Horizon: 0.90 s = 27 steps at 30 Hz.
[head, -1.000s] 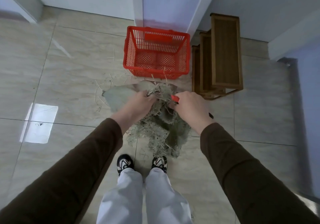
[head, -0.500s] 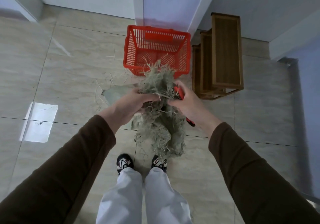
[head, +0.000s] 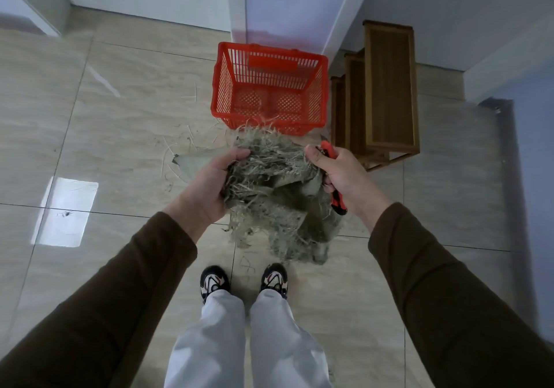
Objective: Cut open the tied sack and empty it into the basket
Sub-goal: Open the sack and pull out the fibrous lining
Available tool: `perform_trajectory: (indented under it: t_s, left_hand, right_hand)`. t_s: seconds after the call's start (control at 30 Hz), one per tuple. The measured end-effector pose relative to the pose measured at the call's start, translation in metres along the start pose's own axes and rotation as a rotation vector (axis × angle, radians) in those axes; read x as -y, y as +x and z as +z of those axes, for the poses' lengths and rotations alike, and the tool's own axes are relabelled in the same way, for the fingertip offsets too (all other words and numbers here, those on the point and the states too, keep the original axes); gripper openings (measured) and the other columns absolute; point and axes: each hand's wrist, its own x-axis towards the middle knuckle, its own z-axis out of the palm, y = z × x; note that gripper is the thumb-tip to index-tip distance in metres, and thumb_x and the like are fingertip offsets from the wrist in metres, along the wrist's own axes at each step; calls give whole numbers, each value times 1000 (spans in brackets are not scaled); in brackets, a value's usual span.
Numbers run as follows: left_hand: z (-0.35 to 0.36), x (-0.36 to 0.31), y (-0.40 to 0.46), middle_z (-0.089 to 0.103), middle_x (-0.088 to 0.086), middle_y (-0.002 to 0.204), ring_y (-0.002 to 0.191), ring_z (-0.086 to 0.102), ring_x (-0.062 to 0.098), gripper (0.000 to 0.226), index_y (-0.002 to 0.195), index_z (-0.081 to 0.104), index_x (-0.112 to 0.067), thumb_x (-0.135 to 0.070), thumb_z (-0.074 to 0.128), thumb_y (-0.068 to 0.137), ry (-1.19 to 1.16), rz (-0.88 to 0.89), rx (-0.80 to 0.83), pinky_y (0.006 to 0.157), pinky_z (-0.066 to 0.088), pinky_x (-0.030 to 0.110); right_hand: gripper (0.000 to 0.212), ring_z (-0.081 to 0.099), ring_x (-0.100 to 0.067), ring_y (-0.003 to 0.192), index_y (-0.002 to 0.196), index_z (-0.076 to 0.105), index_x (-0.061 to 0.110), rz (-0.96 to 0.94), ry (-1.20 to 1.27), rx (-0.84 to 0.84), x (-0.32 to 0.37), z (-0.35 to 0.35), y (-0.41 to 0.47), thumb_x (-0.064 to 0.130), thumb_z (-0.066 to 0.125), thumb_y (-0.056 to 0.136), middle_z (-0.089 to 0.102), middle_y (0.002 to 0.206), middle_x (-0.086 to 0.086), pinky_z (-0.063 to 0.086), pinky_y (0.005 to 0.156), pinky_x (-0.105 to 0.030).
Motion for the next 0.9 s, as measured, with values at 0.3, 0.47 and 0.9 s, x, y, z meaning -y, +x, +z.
perform_trajectory:
  t_s: [0.3, 0.47, 0.9]
  left_hand:
    - [-30, -12, 1, 76, 15, 92, 70, 77, 27, 42, 122, 60, -2, -30, 67, 92, 32, -96, 26, 59, 65, 35]
    - [-47, -16, 7, 78, 6, 83, 62, 74, 20, 31, 112, 66, -8, -36, 69, 98, 285, -47, -117, 53, 58, 27]
    - [-11, -36, 31, 80, 3, 94, 85, 78, 29, 23, 108, 74, -19, -33, 56, 108, 788, 169, -294, 70, 64, 37]
  right_hand:
    - [64, 70, -14, 93, 127, 67, 17, 15, -27, -128, 3, -18, 10, 59, 81, 81, 76, 109, 1, 59, 86, -32]
    - [46, 60, -7, 52, 102, 75, 17, 127, 50, -95, 6, -38, 9, 58, 83, 80, 73, 80, 5, 45, 42, -20]
    - [30, 50, -7, 40, 86, 64, 18, 51, 234, -24, 49, -24, 25, 45, 79, 90, 65, 56, 8, 38, 39, -22]
